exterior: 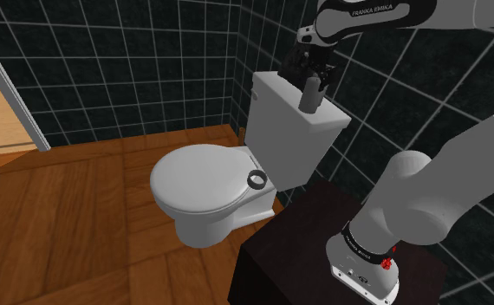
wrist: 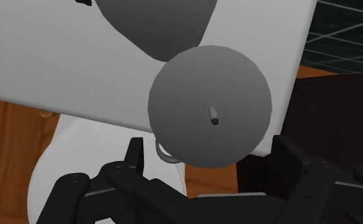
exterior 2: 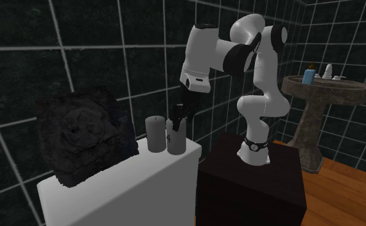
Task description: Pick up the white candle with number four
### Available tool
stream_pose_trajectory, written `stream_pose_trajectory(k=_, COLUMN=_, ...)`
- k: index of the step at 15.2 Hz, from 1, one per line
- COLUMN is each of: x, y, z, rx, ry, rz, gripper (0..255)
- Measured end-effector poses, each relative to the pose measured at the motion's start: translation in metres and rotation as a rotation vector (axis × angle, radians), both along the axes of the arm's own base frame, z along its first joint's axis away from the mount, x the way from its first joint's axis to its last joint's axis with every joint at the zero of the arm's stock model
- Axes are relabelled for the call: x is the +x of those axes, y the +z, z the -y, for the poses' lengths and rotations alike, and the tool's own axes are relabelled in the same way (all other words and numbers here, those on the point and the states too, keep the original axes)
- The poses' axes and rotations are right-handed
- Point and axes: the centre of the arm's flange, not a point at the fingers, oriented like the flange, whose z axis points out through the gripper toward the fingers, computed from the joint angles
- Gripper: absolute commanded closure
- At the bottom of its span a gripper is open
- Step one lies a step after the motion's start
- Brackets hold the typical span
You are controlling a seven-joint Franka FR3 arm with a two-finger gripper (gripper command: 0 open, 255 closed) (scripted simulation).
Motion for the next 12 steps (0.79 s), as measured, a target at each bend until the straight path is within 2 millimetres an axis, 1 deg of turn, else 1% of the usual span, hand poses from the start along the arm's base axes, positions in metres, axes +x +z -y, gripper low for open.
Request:
stream_pose_trajectory(k=3, x=-0.001, y=-0.016, z=0.001, rx=-0.001, ry=0.004, rz=0.0, gripper=0)
stream_pose_trajectory(k=5, x=-0.001, y=-0.022, z=0.001, rx=-0.001, ry=0.004, rz=0.0, gripper=0)
stream_pose_trajectory(k=6, x=-0.001, y=-0.024, z=0.001, rx=-0.001, ry=0.004, rz=0.0, gripper=255)
stream_pose_trajectory(k=12, x=0.0, y=-0.024, z=0.0, rx=-0.001, ry=0.006, rz=0.002, gripper=255)
